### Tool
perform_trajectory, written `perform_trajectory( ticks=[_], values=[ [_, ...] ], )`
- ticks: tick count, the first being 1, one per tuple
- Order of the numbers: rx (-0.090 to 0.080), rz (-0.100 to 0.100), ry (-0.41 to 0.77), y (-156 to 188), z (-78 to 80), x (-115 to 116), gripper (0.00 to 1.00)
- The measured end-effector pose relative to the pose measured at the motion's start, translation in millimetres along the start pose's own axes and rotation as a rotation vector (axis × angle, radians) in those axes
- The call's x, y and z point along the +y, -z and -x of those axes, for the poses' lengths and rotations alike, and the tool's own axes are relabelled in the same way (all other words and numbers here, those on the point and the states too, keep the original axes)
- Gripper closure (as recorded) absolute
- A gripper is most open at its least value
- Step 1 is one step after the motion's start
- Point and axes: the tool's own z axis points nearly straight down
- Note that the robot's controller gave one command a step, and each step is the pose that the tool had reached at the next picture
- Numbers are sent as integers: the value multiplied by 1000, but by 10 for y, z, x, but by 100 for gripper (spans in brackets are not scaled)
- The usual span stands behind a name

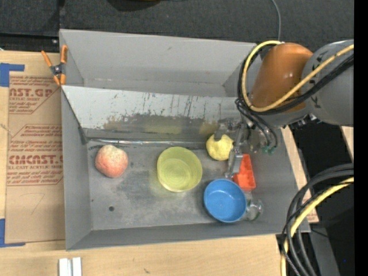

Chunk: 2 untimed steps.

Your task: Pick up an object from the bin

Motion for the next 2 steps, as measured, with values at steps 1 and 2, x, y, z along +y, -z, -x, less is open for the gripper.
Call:
perform_trajectory(
  ticks=[1, 2],
  values=[
    [-7, -1, 1, 50, 15, 4, 0],
    [6, 3, 486, -835, -727, 25, 0]
  ],
)
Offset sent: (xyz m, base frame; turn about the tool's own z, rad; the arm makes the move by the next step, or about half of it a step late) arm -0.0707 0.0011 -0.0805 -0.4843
